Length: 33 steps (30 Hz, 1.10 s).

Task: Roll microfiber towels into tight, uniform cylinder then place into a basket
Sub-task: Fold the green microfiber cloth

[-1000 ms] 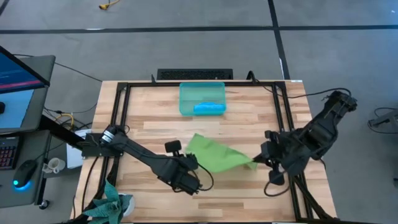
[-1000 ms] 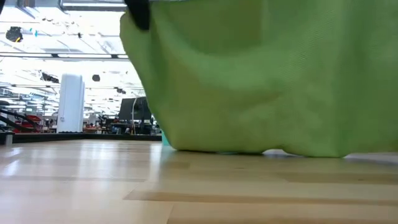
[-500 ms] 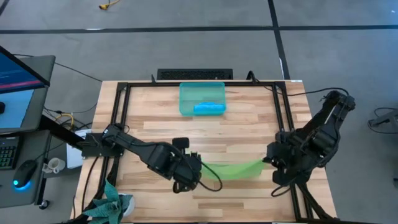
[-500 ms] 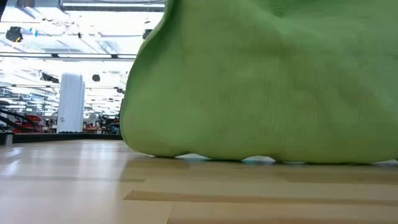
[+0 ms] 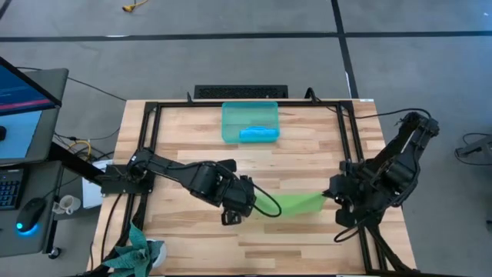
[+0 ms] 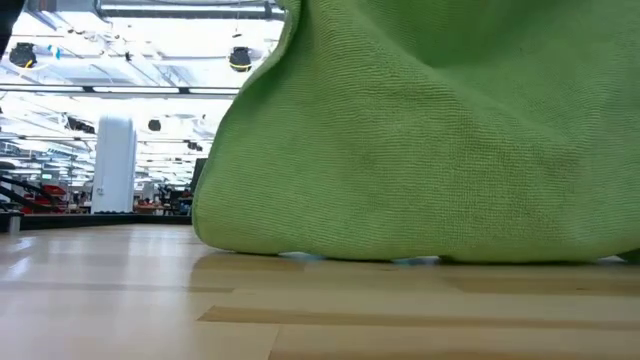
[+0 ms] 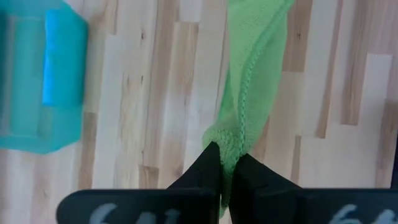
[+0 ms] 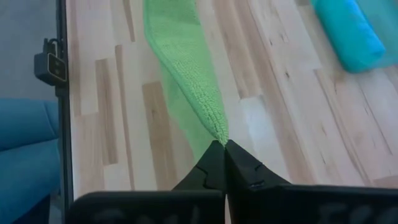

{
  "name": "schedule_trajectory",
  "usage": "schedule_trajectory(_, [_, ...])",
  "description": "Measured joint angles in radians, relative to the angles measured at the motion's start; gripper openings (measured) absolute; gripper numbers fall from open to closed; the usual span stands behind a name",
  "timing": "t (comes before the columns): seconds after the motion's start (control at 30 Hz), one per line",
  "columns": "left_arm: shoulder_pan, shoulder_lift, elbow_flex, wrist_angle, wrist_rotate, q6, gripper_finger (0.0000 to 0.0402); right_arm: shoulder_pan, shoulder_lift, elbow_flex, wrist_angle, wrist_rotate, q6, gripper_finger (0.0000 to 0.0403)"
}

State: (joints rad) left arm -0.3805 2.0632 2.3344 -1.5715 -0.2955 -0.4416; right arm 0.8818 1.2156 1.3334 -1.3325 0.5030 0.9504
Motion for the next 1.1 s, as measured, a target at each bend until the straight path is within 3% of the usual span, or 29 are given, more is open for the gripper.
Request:
schedule_trajectory(0.23, [0.001, 0.0, 0.0, 0.0, -0.004, 0.016, 0.0, -0.027, 0.0, 0.0, -0.003, 0.016, -0.034, 0.0009])
schedule_trajectory(0.4, [0.035, -0.034, 0.0, 0.0, -0.04, 0.079, 0.0, -0.106, 0.0, 0.0, -0.074, 0.044, -0.062, 0.0011])
schedule_trajectory(0.7, [0.155, -0.171, 0.001, 0.0, -0.078, 0.137, 0.0, -0.325, -0.02, 0.058, -0.219, 0.054, -0.162, 0.0008])
schedule_trajectory(0.9, [0.262, -0.186, 0.0, 0.0, -0.084, 0.354, 0.0, -0.456, -0.027, 0.167, -0.196, 0.195, -0.332, 0.0012])
schedule_trajectory(1.1, [0.314, -0.186, 0.0, 0.0, -0.05, 0.371, 0.0, -0.479, -0.026, 0.168, -0.18, 0.186, -0.333, 0.0007])
